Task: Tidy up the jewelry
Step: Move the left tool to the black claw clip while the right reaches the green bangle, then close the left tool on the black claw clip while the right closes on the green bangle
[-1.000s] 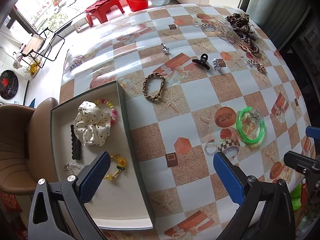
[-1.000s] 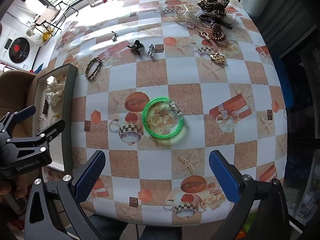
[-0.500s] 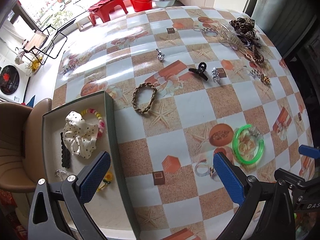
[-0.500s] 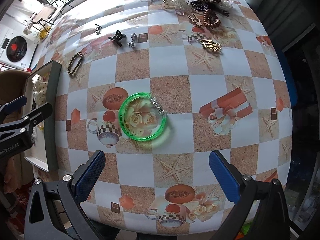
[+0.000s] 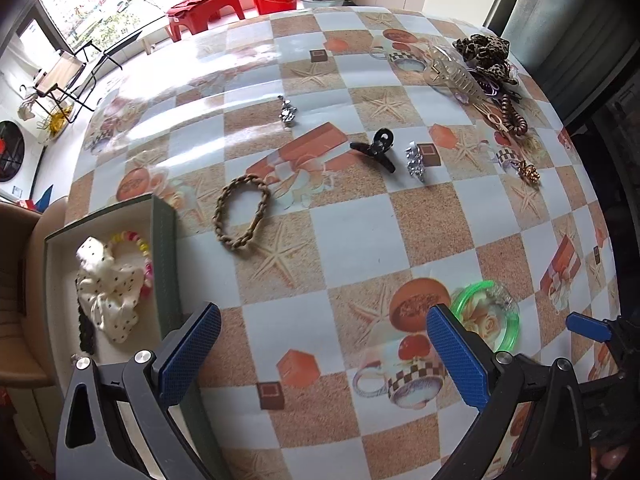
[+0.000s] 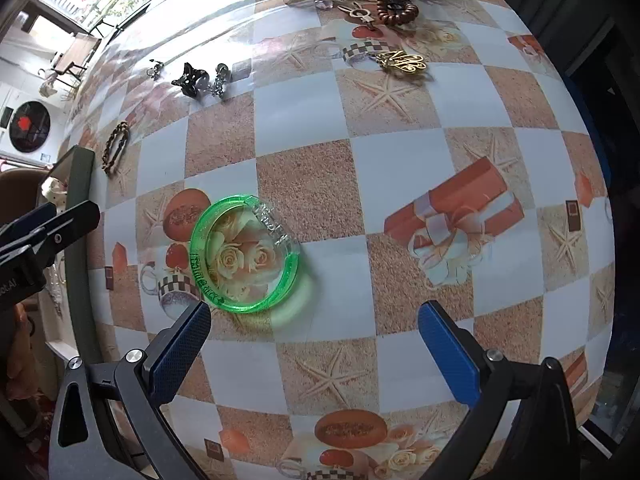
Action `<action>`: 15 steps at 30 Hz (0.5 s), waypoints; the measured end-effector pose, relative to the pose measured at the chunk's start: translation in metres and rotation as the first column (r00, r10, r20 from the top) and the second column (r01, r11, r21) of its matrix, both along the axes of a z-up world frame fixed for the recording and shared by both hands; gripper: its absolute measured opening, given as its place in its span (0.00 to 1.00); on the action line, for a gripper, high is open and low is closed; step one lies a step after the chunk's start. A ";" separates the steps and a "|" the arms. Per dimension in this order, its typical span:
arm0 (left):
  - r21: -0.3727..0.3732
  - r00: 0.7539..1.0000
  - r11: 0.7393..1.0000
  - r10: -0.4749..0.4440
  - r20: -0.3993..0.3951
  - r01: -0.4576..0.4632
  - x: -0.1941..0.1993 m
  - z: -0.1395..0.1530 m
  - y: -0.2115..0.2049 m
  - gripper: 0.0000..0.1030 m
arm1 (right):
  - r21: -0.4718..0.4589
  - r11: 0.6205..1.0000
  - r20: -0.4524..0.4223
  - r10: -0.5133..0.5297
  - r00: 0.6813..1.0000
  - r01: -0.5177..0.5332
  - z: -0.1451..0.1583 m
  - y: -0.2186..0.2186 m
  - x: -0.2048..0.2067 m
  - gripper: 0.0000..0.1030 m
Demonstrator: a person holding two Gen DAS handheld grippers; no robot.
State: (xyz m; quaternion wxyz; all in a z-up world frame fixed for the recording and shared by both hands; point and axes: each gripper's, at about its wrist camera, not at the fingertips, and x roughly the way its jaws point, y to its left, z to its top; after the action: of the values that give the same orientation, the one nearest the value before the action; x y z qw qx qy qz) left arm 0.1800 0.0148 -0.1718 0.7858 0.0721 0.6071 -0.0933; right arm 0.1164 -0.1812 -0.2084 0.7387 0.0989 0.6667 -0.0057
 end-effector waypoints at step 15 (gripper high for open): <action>-0.059 1.000 0.998 -0.009 0.028 0.011 0.065 -0.018 -0.040 0.90 | -0.143 0.987 0.026 0.080 0.996 -0.076 -0.025 0.031 0.020 0.77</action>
State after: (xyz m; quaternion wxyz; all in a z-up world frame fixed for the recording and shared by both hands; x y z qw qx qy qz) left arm 0.2453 -0.0248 -0.1899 0.7954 0.0530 0.5928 -0.1142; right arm 0.1364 -0.1507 -0.2336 0.7539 0.0199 0.6563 -0.0228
